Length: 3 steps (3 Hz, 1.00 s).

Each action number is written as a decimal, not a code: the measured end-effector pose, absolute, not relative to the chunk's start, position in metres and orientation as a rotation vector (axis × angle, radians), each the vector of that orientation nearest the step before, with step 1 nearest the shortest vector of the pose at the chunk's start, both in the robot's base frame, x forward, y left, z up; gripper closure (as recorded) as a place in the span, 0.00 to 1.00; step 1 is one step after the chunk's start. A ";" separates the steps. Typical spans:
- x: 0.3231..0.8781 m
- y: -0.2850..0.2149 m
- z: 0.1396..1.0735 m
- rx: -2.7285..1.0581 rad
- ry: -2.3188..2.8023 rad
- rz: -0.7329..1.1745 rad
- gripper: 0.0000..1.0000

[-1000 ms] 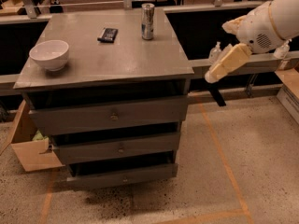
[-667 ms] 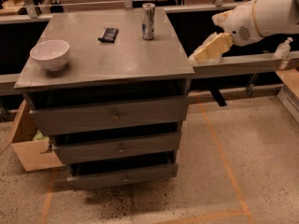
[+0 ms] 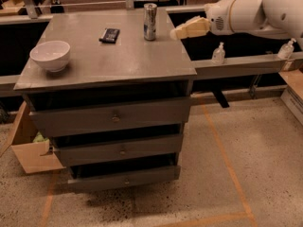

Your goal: Move redbull can near white bowl

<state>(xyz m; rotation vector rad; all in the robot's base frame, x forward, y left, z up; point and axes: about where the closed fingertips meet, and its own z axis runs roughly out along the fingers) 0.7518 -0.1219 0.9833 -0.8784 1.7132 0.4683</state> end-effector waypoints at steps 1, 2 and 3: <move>0.792 -0.106 0.974 -0.794 1.735 0.418 0.00; 0.832 -0.093 0.952 -0.743 1.807 0.402 0.00; 0.832 -0.093 0.951 -0.739 1.806 0.402 0.00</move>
Offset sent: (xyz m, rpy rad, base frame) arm 0.1220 0.0370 -0.0520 -0.0166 0.1246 -0.1833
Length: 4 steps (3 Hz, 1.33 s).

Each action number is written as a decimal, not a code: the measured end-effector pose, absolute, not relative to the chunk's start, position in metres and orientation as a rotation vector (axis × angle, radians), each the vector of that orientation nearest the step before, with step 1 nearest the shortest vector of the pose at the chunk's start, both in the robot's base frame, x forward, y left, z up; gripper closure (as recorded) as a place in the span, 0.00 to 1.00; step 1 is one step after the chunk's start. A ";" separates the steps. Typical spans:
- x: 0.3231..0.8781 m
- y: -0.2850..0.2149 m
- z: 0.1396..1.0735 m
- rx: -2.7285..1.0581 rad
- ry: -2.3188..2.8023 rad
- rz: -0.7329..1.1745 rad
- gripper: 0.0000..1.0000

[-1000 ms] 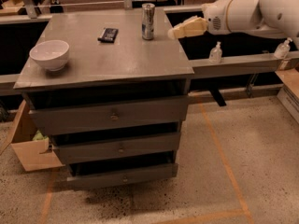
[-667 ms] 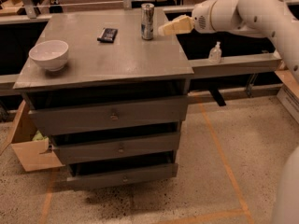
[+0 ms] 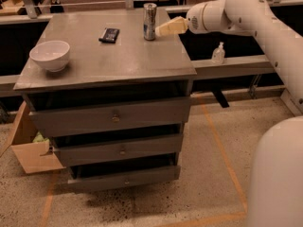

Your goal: Move redbull can near white bowl

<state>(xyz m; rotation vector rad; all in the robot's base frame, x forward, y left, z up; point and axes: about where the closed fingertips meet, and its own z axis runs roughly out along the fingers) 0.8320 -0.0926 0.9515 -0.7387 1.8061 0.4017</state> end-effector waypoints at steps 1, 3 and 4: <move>0.839 -0.095 0.943 -0.650 1.800 0.379 0.00; 0.882 -0.083 0.897 -0.434 1.742 0.350 0.00; 0.907 -0.078 0.904 -0.431 1.673 0.291 0.00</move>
Offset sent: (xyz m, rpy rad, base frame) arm 0.0605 -0.0115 -0.0606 0.2495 -0.1236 -0.3666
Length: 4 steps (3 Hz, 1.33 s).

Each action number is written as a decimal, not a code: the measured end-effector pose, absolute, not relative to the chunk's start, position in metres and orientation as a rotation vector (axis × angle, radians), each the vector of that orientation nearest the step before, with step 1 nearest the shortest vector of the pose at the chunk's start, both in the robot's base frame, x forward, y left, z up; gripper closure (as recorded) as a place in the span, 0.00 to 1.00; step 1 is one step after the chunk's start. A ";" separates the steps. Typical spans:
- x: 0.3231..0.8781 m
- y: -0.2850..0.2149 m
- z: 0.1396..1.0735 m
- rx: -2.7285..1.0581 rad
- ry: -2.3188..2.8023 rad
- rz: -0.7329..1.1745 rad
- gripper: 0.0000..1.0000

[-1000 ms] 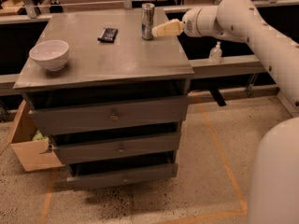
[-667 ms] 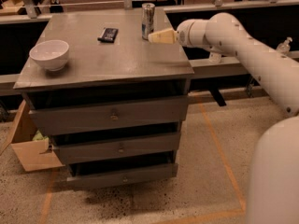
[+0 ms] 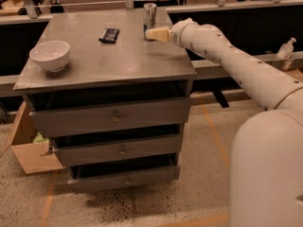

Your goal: Move redbull can near white bowl

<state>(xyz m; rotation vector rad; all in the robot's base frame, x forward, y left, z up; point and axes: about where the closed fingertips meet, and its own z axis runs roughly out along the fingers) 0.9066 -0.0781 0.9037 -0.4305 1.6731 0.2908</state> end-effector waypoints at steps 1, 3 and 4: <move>0.926 -0.077 0.913 -0.455 1.638 0.273 0.00; 0.952 -0.045 0.926 -0.587 1.586 0.364 0.00; 0.963 -0.034 0.935 -0.600 1.550 0.401 0.00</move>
Offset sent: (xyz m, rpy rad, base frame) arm 0.0594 0.0244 0.0507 -0.0389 -0.0895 0.1969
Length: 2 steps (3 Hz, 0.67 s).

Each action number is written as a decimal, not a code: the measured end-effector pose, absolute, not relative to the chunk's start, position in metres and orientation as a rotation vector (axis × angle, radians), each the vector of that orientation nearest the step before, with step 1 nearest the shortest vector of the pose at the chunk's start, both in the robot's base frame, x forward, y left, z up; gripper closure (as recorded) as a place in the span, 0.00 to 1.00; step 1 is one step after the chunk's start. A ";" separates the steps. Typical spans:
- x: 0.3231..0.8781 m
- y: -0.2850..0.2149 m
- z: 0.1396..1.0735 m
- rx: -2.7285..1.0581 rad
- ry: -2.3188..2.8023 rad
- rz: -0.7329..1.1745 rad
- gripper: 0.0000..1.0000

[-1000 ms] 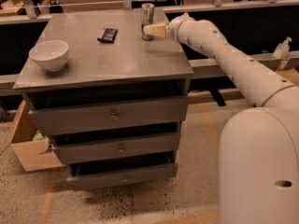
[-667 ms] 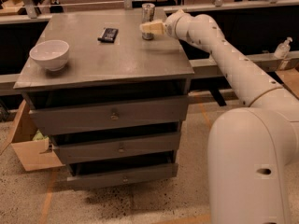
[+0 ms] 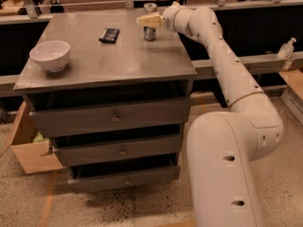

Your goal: Move redbull can near white bowl

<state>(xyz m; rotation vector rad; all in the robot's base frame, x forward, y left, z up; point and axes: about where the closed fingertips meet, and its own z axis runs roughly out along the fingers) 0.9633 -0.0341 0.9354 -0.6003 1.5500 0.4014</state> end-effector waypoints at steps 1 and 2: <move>0.972 -0.021 0.937 -0.600 1.527 0.445 0.00; 0.976 -0.012 0.926 -0.587 1.534 0.509 0.16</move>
Offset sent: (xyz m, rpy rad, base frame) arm 0.0702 0.0118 -0.0054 0.1299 0.0612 0.0946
